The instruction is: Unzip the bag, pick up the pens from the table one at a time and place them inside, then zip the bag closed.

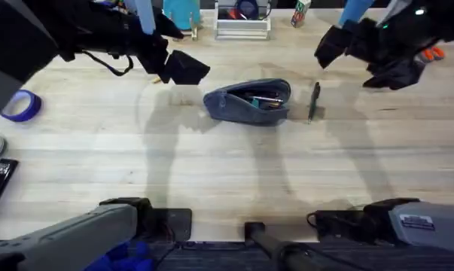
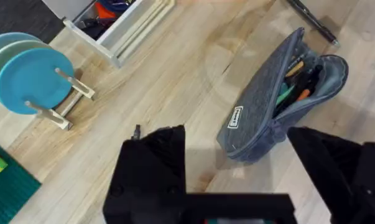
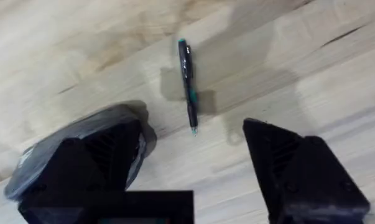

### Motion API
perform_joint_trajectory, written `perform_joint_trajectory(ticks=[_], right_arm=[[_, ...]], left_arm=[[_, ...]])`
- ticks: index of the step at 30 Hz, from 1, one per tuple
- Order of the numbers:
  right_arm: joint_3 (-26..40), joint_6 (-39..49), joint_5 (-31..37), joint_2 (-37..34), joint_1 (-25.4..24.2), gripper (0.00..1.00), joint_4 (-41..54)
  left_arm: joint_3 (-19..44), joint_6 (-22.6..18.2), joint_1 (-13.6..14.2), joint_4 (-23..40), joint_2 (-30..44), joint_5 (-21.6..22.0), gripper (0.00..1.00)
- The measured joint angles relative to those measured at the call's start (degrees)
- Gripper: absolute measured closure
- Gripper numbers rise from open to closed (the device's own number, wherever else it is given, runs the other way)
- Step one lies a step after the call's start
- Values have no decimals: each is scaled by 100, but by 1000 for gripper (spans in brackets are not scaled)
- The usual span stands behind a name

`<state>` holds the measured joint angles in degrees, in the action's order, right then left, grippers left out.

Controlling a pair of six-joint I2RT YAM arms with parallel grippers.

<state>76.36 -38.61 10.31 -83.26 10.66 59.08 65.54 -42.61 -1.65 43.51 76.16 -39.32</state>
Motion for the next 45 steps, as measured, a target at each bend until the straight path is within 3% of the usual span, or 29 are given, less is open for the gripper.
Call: perform_joint_trajectory(ticks=[20, 27, 45], right_arm=[[0, -22, -2, -1754, 22, 5, -515], [-100, -47, -4, -1818, 22, 5, -878], [-1152, -287, -237, -1714, 34, 6, -1829]], left_arm=[[0, 0, 0, -2, 0, 1, 6], [0, 0, 0, -2, 0, 3, 7], [0, 0, 0, -2, 0, 12, 8]])
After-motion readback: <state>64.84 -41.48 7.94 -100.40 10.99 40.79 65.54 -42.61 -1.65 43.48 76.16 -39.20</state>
